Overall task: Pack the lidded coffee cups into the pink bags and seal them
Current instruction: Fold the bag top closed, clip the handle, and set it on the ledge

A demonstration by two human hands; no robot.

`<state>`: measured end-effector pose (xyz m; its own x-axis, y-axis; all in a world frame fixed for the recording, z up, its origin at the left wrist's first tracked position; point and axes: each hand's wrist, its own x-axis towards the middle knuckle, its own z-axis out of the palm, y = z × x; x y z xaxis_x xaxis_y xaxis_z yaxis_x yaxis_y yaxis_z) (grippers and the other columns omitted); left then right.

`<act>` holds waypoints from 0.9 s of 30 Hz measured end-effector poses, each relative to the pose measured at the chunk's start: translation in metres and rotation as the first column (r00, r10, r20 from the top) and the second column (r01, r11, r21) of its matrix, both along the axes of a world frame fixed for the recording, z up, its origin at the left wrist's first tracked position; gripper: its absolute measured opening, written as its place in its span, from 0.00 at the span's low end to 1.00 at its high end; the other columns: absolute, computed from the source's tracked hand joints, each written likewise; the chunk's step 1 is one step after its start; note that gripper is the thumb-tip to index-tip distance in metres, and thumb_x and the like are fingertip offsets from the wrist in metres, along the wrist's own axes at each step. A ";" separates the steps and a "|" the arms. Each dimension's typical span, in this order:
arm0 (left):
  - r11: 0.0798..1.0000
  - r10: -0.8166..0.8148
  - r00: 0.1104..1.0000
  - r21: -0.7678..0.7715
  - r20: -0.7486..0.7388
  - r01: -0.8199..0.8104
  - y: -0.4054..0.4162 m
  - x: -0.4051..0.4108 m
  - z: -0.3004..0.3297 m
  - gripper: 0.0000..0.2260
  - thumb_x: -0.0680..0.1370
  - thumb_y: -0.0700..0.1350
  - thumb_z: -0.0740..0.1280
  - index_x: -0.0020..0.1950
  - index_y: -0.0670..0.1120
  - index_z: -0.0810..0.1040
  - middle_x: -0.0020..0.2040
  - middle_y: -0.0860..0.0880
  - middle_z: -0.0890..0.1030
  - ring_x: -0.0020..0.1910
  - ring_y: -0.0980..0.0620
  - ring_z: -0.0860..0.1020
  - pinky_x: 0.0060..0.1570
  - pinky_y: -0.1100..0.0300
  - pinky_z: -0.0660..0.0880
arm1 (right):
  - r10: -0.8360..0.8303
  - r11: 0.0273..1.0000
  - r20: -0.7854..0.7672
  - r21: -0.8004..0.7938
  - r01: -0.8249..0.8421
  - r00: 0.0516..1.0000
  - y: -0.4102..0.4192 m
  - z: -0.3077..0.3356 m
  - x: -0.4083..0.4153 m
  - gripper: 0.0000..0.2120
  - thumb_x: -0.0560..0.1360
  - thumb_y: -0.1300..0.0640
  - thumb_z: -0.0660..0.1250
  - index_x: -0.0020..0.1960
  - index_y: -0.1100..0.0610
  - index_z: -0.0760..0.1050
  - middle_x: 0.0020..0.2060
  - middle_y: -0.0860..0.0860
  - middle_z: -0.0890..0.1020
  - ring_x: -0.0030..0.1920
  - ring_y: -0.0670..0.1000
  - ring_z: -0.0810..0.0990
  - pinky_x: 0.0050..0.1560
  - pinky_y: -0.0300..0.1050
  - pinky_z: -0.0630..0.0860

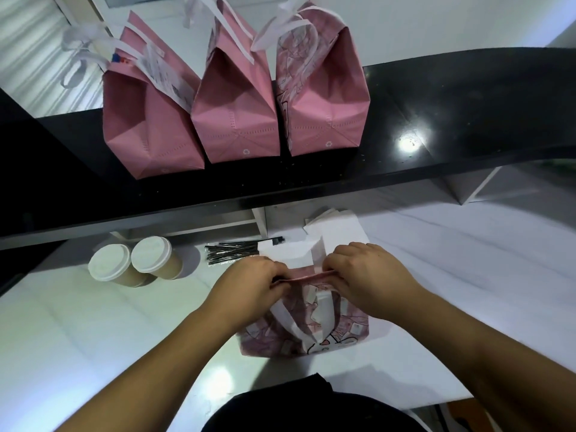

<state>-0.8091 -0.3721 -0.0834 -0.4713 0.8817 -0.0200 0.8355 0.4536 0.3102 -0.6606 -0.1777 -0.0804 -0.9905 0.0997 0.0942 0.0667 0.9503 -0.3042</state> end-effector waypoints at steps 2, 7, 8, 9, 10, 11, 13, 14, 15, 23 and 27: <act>0.999 0.034 0.999 0.015 0.020 -0.034 -0.011 -0.004 0.001 0.10 0.79 0.53 0.72 0.59 0.57 0.86 0.47 0.57 0.85 0.48 0.55 0.80 0.42 0.63 0.69 | 0.001 1.000 0.000 -0.007 -0.001 1.000 0.003 -0.002 0.003 0.10 0.82 0.46 0.64 0.53 0.49 0.80 0.46 0.45 0.82 0.47 0.52 0.79 0.49 0.48 0.75; 0.994 0.107 0.993 0.006 0.039 -0.108 -0.043 -0.019 0.004 0.06 0.76 0.52 0.75 0.52 0.56 0.88 0.45 0.59 0.85 0.45 0.54 0.82 0.38 0.62 0.75 | -0.024 0.996 0.036 -0.088 0.027 0.999 0.020 -0.006 0.012 0.09 0.82 0.51 0.65 0.56 0.52 0.82 0.48 0.47 0.83 0.50 0.52 0.79 0.51 0.48 0.77; 0.991 0.128 0.990 0.026 0.053 -0.130 -0.050 -0.023 0.004 0.06 0.75 0.50 0.77 0.51 0.56 0.88 0.45 0.60 0.86 0.44 0.55 0.82 0.36 0.66 0.72 | -0.021 0.994 0.032 -0.106 0.025 0.999 0.023 -0.006 0.013 0.08 0.81 0.53 0.67 0.55 0.53 0.83 0.47 0.48 0.84 0.49 0.52 0.80 0.50 0.49 0.78; 0.988 0.144 0.987 0.042 0.075 -0.147 -0.056 -0.027 0.004 0.08 0.75 0.47 0.78 0.52 0.57 0.88 0.45 0.61 0.86 0.44 0.57 0.82 0.37 0.69 0.70 | -0.020 0.993 0.018 -0.117 0.022 1.000 0.025 -0.005 0.015 0.06 0.80 0.54 0.69 0.53 0.54 0.84 0.45 0.49 0.85 0.47 0.52 0.80 0.47 0.50 0.80; 0.986 0.149 0.983 0.055 0.104 -0.155 -0.062 -0.030 0.003 0.10 0.74 0.45 0.78 0.52 0.58 0.88 0.45 0.65 0.85 0.43 0.61 0.82 0.38 0.72 0.69 | -0.028 0.992 0.004 -0.124 0.029 1.000 0.026 -0.005 0.016 0.06 0.79 0.53 0.72 0.51 0.54 0.85 0.43 0.49 0.85 0.44 0.52 0.81 0.44 0.51 0.80; 0.986 0.150 0.980 0.059 0.130 -0.159 -0.067 -0.032 0.002 0.10 0.75 0.45 0.78 0.53 0.59 0.88 0.44 0.69 0.83 0.43 0.64 0.81 0.38 0.73 0.69 | -0.046 0.991 -0.010 -0.128 0.045 0.999 0.027 -0.004 0.017 0.05 0.78 0.52 0.73 0.49 0.53 0.85 0.40 0.48 0.84 0.40 0.51 0.80 0.42 0.51 0.81; 0.984 0.150 0.976 0.069 0.156 -0.163 -0.075 -0.035 0.001 0.10 0.75 0.45 0.78 0.52 0.59 0.88 0.39 0.76 0.77 0.43 0.69 0.79 0.36 0.75 0.68 | -0.078 0.988 -0.039 -0.133 0.072 0.996 0.030 -0.005 0.020 0.07 0.76 0.50 0.76 0.46 0.53 0.86 0.37 0.47 0.84 0.37 0.50 0.79 0.37 0.52 0.80; 0.984 0.150 0.977 0.078 0.153 -0.163 -0.077 -0.037 0.000 0.10 0.75 0.44 0.79 0.52 0.59 0.88 0.38 0.77 0.75 0.43 0.70 0.78 0.35 0.76 0.68 | -0.076 0.988 -0.045 -0.137 0.069 0.996 0.031 -0.004 0.022 0.07 0.75 0.50 0.76 0.46 0.53 0.87 0.37 0.48 0.85 0.36 0.50 0.80 0.37 0.51 0.81; 0.984 0.147 0.979 0.084 0.141 -0.160 -0.079 -0.037 0.000 0.10 0.74 0.44 0.79 0.51 0.58 0.89 0.38 0.77 0.74 0.43 0.70 0.78 0.35 0.76 0.68 | -0.062 0.988 -0.047 -0.144 0.054 0.997 0.032 -0.004 0.024 0.06 0.75 0.51 0.76 0.47 0.53 0.87 0.38 0.48 0.86 0.37 0.50 0.81 0.37 0.51 0.82; 0.975 0.154 0.969 0.130 0.192 -0.181 -0.081 -0.038 -0.004 0.08 0.74 0.45 0.79 0.50 0.57 0.89 0.38 0.76 0.75 0.44 0.71 0.78 0.42 0.76 0.72 | -0.023 0.989 -0.072 -0.147 0.013 0.997 0.037 -0.002 0.036 0.05 0.74 0.58 0.77 0.50 0.54 0.88 0.42 0.46 0.89 0.39 0.49 0.84 0.39 0.39 0.78; 0.980 0.152 0.978 0.105 0.141 -0.168 -0.074 -0.035 -0.006 0.13 0.75 0.45 0.77 0.57 0.58 0.86 0.48 0.67 0.82 0.46 0.65 0.80 0.47 0.72 0.74 | -0.078 0.993 -0.047 -0.089 0.073 0.996 0.028 -0.001 0.034 0.10 0.77 0.49 0.72 0.57 0.50 0.85 0.46 0.46 0.87 0.46 0.52 0.83 0.43 0.47 0.81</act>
<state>-0.8442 -0.4466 -0.0897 -0.6064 0.7951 0.0062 0.7032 0.5326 0.4710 -0.6263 -0.1500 -0.0811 -0.9741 0.1839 0.1316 0.1197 0.9129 -0.3902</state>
